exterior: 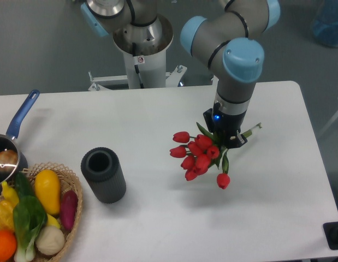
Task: Place the flowers on the table
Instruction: 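Lower the held red tulip bunch toward the table with the gripper, then open the gripper to release the tulips onto the table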
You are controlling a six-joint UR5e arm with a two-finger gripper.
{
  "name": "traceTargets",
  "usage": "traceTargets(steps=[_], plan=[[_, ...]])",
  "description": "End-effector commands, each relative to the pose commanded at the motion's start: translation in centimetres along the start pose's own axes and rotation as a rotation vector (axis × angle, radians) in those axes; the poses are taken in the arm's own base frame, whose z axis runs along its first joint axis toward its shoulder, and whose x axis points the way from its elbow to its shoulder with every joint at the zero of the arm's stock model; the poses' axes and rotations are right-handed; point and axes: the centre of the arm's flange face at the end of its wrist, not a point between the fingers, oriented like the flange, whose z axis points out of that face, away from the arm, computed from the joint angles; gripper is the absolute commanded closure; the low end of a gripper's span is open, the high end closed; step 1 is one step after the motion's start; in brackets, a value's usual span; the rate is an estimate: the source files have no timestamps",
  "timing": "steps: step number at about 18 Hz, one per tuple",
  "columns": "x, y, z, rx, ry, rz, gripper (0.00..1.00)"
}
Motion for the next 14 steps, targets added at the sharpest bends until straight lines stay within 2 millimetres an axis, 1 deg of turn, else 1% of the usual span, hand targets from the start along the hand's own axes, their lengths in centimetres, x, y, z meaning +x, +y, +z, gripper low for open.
traceTargets(steps=[1, 3, 4, 5, 6, 7, 8, 13, 14], plan=[[-0.1, 0.4, 0.0, 0.0, 0.001, 0.0, 0.7], [-0.2, 1.0, -0.1, 0.001, 0.0, -0.011, 0.59], [-0.2, 1.0, -0.1, 0.001, 0.0, -0.011, 0.49], [-0.2, 1.0, -0.1, 0.001, 0.0, -0.011, 0.29], [-0.2, 1.0, -0.1, 0.003, -0.001, -0.011, 0.17], [-0.3, 1.0, -0.2, 0.003, -0.006, -0.012, 0.02], [-0.3, 1.1, -0.3, 0.002, -0.006, -0.015, 0.0], [-0.8, 1.4, -1.3, 0.004, -0.046, -0.016, 0.0], [-0.9, 1.7, -1.4, 0.005, -0.05, -0.023, 0.0]])
